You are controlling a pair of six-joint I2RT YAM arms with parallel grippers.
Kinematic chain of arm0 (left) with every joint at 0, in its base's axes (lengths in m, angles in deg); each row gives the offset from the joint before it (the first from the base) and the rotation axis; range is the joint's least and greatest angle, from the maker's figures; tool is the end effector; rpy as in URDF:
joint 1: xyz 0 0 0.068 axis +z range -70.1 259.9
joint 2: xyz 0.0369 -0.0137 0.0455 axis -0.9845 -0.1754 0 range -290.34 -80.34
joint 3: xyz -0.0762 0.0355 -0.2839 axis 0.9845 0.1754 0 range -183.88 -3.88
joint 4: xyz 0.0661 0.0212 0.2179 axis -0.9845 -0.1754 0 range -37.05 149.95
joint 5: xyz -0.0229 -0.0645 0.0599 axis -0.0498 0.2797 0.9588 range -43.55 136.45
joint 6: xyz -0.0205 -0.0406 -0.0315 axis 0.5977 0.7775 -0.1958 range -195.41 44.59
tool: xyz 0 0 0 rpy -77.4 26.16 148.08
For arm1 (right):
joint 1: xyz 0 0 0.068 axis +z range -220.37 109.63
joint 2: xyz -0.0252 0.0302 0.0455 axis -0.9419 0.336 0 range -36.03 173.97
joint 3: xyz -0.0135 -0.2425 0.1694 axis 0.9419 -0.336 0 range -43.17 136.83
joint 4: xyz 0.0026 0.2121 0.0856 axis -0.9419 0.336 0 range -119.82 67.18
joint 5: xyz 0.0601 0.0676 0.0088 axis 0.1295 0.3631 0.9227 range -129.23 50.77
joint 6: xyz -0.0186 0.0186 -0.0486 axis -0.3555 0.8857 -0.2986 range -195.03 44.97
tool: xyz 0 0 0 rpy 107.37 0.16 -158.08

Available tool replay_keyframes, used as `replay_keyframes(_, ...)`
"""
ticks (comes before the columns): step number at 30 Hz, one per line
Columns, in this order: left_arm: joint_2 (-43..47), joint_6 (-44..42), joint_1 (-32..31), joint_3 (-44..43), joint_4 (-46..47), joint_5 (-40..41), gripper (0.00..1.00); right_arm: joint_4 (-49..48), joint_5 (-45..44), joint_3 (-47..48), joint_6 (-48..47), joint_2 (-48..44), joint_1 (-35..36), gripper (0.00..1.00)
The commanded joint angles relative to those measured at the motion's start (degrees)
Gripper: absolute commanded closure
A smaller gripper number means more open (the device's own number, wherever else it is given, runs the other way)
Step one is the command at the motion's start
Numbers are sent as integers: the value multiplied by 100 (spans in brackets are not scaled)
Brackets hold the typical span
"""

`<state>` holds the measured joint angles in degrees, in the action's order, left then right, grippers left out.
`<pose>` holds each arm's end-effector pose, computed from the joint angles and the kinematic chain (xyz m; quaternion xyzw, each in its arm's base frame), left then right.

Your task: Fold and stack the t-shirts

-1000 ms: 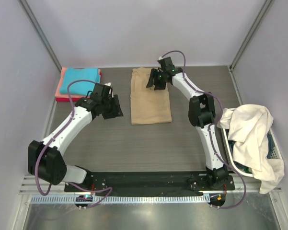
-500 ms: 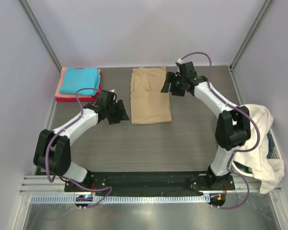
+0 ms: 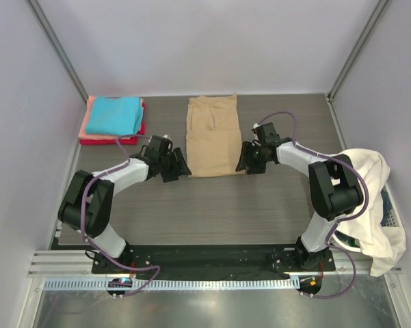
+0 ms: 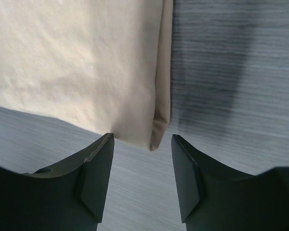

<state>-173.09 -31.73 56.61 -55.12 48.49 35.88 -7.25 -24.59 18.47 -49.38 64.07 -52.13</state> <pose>0.2705 -0.1239 0.2185 -0.1383 0.9345 -0.2473 0.2156 0.3061 0.1109 0.2170 0.0303 0.9604 0.2072 0.1841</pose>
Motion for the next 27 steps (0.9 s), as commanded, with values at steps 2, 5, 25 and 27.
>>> replay_keyframes(2, -15, 88, -27, 70, 417, 107, 39, -674, 206, -100, 72, 185, -22, 44)
replay_keyframes(5, -111, 97, -35, 132, 513, 116, 41, -771, 207, -188, 63, 282, -48, 55)
replay_keyframes(25, -718, 413, -237, 369, 1120, 134, 60, -877, 374, -399, 37, 370, -145, 99)
replay_keyframes(27, -797, 457, -290, 396, 1278, 178, 61, -886, 391, -399, 28, 370, -145, 99)
